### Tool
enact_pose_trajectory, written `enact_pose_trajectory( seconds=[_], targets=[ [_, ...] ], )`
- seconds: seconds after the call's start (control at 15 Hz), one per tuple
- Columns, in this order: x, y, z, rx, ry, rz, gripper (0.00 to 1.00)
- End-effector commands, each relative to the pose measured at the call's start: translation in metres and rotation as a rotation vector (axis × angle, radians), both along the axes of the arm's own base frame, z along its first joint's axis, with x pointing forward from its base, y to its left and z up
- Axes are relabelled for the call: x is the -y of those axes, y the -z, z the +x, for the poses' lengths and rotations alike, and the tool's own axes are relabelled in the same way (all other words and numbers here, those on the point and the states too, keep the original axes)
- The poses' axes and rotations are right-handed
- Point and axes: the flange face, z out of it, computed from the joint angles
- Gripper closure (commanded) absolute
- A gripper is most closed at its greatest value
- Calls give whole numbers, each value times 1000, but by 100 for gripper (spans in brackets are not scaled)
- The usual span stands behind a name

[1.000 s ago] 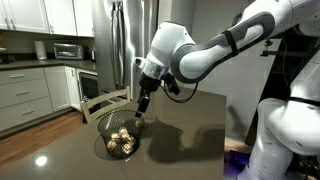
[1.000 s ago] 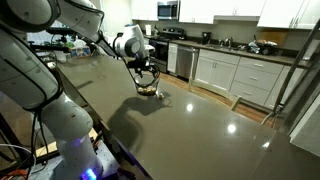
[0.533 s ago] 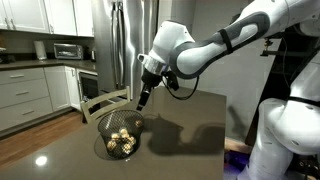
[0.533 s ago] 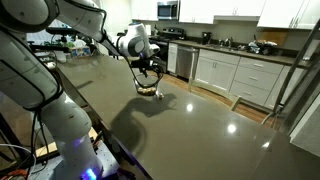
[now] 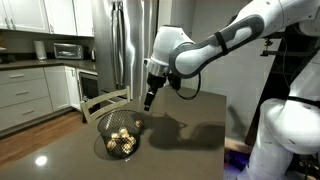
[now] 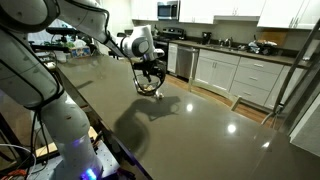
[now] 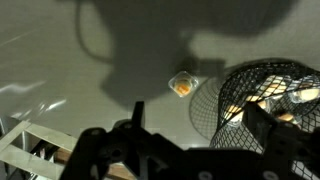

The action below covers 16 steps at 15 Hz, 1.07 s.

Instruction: Pick up the all candy from the table and put them in the black basket.

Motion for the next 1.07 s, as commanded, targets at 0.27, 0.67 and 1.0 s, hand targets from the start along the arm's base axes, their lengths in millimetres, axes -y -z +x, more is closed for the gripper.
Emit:
enact_pose_trajectory(
  seconds=[0.27, 0.67, 1.0],
  targets=[
    [-2, 8, 7, -49, 12, 2, 0],
    [0, 23, 20, -10, 2, 10, 0],
    [7, 39, 33, -19, 17, 16, 0]
  ],
)
